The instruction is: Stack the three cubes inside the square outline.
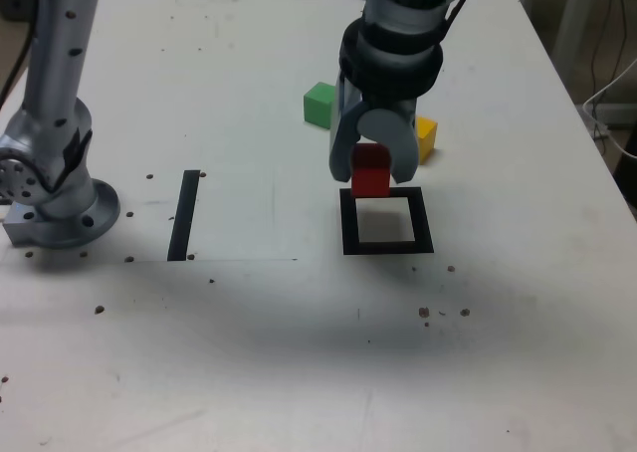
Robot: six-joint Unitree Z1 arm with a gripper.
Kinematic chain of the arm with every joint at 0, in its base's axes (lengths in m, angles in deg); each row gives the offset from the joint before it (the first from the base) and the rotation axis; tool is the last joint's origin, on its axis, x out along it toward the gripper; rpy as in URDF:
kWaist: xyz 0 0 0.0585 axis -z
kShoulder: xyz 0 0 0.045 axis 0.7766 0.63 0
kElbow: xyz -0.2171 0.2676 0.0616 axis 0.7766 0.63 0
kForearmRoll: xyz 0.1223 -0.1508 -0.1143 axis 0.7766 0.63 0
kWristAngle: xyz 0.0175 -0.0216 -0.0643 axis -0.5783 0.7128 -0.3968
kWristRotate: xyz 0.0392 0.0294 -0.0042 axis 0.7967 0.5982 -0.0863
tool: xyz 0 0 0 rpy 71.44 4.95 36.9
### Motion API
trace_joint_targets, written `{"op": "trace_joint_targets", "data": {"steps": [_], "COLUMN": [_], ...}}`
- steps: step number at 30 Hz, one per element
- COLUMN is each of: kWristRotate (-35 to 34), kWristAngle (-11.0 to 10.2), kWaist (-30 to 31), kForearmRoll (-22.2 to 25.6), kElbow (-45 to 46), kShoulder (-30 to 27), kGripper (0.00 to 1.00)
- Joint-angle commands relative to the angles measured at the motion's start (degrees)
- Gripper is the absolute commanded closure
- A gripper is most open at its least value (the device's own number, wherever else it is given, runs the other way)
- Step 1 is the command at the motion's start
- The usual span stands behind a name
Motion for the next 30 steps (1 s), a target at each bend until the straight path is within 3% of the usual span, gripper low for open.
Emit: {"op": "trace_joint_targets", "data": {"steps": [1,7,19,30], "kWristRotate": [-0.2,-0.4,-0.7,-0.8], "kWristAngle": [0.7,2.3,2.4,3.9], "kWaist": [-0.2,-0.2,-1.0,-1.1], "kForearmRoll": [-0.4,-1.1,-3.2,-4.3], "kElbow": [0.3,0.2,0.3,1.2], "kShoulder": [0.1,1.4,4.2,4.3], "kGripper": [0.78,0.78,0.77,0.76]}}
